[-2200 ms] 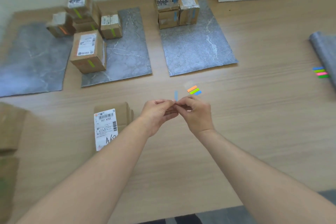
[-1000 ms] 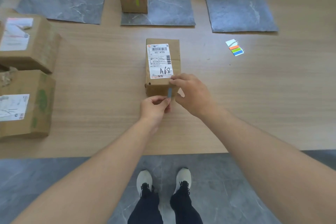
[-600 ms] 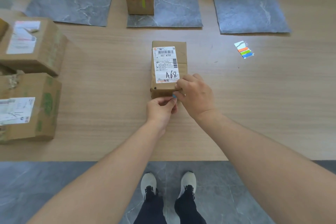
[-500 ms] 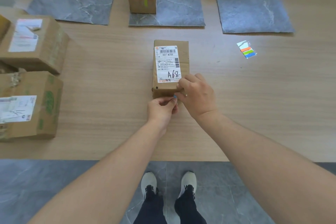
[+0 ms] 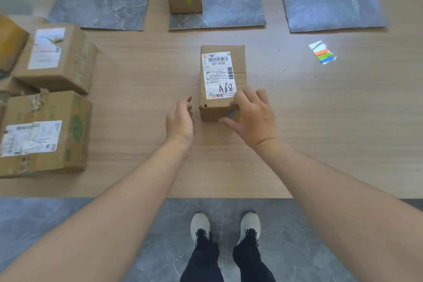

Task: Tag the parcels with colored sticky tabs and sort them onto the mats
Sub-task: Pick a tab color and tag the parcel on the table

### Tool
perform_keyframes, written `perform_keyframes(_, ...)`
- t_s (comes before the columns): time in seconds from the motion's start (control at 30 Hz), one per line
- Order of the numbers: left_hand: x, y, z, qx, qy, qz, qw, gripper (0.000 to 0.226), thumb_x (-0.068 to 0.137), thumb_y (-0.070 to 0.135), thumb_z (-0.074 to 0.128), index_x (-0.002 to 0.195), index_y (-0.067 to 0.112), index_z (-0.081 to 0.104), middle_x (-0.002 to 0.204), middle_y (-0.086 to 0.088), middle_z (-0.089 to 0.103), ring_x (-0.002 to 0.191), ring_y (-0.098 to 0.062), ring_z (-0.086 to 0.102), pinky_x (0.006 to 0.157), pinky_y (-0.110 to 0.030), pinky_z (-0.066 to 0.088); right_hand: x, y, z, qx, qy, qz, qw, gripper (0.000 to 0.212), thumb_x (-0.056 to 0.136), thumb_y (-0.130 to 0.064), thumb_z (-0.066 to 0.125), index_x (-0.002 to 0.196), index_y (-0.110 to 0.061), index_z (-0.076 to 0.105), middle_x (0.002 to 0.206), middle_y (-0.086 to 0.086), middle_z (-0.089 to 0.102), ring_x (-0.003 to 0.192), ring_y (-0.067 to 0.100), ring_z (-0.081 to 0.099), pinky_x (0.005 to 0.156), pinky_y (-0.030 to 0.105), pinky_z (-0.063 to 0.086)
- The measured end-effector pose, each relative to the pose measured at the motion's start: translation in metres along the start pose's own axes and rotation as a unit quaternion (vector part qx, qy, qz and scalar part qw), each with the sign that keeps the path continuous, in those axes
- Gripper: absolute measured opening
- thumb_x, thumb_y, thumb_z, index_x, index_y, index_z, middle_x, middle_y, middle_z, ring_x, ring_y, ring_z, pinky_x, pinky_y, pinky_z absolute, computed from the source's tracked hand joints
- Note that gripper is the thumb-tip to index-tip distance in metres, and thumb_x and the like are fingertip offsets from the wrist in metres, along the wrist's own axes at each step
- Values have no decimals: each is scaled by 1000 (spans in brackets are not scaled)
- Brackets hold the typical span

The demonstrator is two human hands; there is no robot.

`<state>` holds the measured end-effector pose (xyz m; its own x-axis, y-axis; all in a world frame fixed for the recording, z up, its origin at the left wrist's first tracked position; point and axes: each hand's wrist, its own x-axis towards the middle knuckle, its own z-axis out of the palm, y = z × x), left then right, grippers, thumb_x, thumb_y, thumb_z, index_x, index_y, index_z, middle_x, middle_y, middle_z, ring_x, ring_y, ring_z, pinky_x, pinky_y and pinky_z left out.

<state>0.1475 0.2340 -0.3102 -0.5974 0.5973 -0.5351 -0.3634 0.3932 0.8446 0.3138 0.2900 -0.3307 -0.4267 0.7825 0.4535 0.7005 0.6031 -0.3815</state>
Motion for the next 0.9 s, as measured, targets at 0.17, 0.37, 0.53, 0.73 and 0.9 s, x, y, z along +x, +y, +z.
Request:
perform_keyframes(0.17, -3, 21, 15, -55, -104, -22, 993, 47, 104, 37, 28, 125, 19, 66, 109, 9, 71, 100, -9, 64, 88, -25, 46, 10, -18, -29, 313, 26, 314, 896, 31, 107, -36, 43, 129, -21, 61, 125, -19, 59, 117, 0, 54, 97, 23, 43)
perform_keyframes(0.37, -22, 36, 22, -41, -123, -19, 991, 38, 99, 32, 33, 100, 24, 70, 86, 17, 75, 87, -12, 63, 80, -28, 46, 22, -40, -34, 414, -19, 496, 763, 41, 107, -40, 33, 112, -24, 70, 108, -8, 73, 101, 11, 65, 87, 26, 50)
perform_keyframes(0.53, -48, 85, 23, -1, -146, 19, 989, 42, 99, 36, 29, 104, 26, 70, 102, 10, 74, 89, -17, 64, 83, -31, 51, 53, -63, -74, 400, 16, 451, 798, 42, 105, -45, 31, 112, -29, 69, 107, -12, 73, 104, 12, 66, 98, 36, 52)
perform_keyframes(0.73, -98, 171, 20, 29, -184, 92, 978, 40, 102, 39, 28, 98, 29, 67, 103, 8, 71, 93, -22, 61, 96, -37, 50, 98, -98, -148, 400, 57, 403, 821, 45, 102, -54, 29, 113, -34, 67, 113, -9, 70, 107, 15, 64, 99, 41, 52)
perform_keyframes(0.9, -141, 239, 16, 27, -202, 136, 970, 43, 101, 41, 29, 120, 26, 65, 109, 3, 69, 94, -22, 63, 95, -39, 53, 129, -128, -214, 409, 91, 363, 832, 47, 101, -56, 29, 117, -34, 67, 116, -8, 68, 111, 17, 62, 99, 40, 51)
